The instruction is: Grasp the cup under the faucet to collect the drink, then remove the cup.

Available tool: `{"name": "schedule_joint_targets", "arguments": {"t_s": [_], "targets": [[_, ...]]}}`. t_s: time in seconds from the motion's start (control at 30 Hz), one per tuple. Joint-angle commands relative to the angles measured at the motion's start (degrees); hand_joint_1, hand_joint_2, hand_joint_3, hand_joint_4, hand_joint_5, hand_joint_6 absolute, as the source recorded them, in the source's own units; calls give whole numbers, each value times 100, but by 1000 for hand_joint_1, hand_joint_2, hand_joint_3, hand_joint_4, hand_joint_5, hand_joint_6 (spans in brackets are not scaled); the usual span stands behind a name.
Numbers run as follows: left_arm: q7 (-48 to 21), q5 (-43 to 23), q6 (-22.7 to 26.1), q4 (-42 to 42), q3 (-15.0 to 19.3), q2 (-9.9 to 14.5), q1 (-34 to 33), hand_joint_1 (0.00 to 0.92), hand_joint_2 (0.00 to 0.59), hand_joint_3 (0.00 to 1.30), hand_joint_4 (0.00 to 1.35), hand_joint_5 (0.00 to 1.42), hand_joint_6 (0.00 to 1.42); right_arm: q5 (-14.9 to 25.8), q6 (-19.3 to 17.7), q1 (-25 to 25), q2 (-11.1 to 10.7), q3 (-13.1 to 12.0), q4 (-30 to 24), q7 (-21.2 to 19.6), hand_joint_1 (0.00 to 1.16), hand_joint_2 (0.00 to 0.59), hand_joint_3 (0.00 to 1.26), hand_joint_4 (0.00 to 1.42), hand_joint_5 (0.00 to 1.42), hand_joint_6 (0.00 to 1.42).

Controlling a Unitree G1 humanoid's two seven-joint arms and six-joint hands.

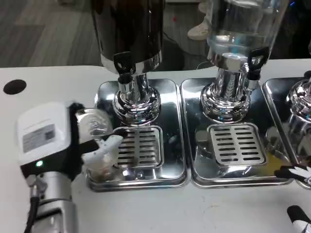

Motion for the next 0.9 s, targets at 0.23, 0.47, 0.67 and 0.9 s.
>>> {"name": "schedule_joint_targets", "arguments": {"t_s": [0.23, 0.47, 0.67, 0.9], "targets": [[524, -75, -70, 514, -322, -376, -485, 327, 125, 465, 548, 798, 937, 253, -186, 83, -80, -147, 166, 100, 465, 385, 277, 177, 83, 0], [708, -124, -44, 902, -428, -501, -681, 327, 125, 455, 534, 795, 920, 331, -264, 85, -100, -173, 283, 162, 461, 381, 276, 178, 83, 0], [934, -197, -24, 1239, -458, -568, -810, 325, 126, 455, 532, 795, 917, 399, -290, 74, -110, -172, 267, 217, 458, 380, 276, 178, 83, 0], [1166, -343, -37, 1463, -425, -557, -969, 316, 129, 449, 522, 778, 916, 429, -279, 54, -109, -148, 261, 291, 457, 380, 276, 178, 83, 0]]}}
